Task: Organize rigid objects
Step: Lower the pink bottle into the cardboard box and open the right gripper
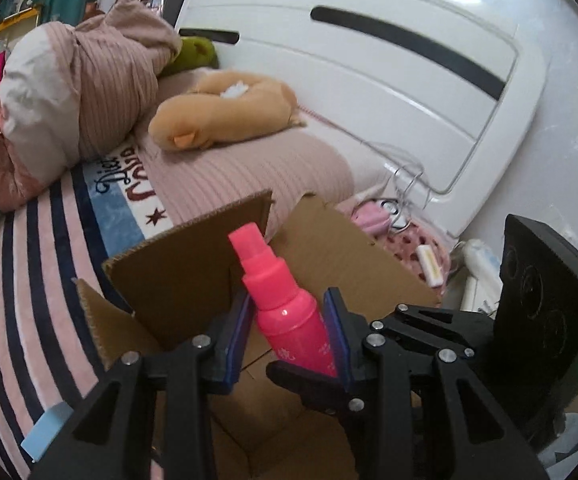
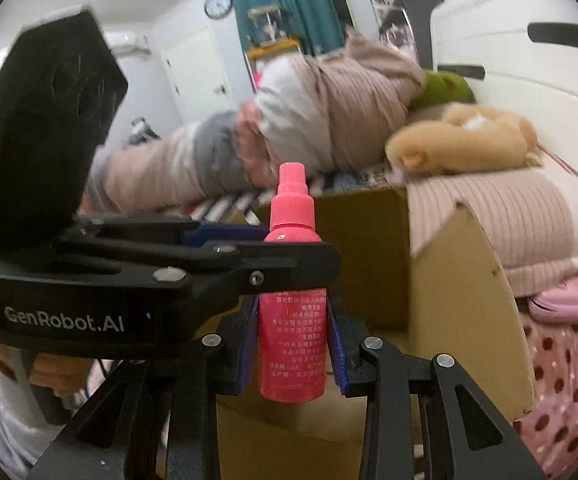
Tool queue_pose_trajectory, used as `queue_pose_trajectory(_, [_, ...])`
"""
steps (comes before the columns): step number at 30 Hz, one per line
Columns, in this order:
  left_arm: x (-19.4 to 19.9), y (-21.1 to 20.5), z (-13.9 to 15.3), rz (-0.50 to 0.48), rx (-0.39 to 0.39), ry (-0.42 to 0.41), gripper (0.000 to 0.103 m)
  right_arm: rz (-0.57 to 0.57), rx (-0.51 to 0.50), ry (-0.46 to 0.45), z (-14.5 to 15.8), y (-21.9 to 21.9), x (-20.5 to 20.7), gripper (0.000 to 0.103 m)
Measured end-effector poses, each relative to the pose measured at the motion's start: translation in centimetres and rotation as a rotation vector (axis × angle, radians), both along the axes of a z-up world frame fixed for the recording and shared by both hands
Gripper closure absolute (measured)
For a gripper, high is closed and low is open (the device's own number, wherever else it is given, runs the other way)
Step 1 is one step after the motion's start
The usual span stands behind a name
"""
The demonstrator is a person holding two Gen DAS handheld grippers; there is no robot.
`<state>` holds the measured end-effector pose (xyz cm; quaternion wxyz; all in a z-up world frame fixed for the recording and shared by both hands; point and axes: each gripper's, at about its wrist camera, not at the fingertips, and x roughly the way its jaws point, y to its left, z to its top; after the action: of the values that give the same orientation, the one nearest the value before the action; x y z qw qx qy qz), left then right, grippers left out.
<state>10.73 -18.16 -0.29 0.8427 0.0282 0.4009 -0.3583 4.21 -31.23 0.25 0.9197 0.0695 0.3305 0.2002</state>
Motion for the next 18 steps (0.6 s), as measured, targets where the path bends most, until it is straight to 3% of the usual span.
queue_pose_trajectory(4, [0.6, -0.3, -0.5, 0.029, 0.025, 0.022, 0.069, -0.03, -0.037, 0.034, -0.7, -0.5, 0.3, 0.076])
queue_pose_trajectory(7, [0.5, 0.3, -0.4, 0.034, 0.01, 0.024, 0.058, -0.04, -0.04, 0.048, -0.9, -0.5, 0.8, 0.073])
queue_pose_trajectory(8, [0.3, 0.7, -0.1, 0.042, 0.002, 0.016, 0.049, -0.042, -0.039, 0.048, -0.9, -0.6, 0.8, 0.07])
queue_pose_trajectory(9, [0.1, 1.0, 0.1, 0.048, -0.007, 0.007, 0.04, -0.042, -0.035, 0.046, -0.8, -0.6, 0.7, 0.063])
queue_pose_trajectory(11, [-0.3, 2.1, 1.0, 0.065, -0.035, -0.021, 0.033, -0.036, -0.033, 0.038, -0.6, -0.3, 0.7, 0.051])
queue_pose_trajectory(16, [-1.5, 6.4, 2.7, 0.141, -0.074, -0.071, 0.027, -0.027, -0.083, -0.012, 0.4, 1.1, -0.1, 0.016])
queue_pose_trajectory(18, [-2.0, 8.8, 3.1, 0.184, -0.082, -0.088, 0.027, -0.023, -0.1, -0.036, 1.0, 1.9, -0.6, 0.011])
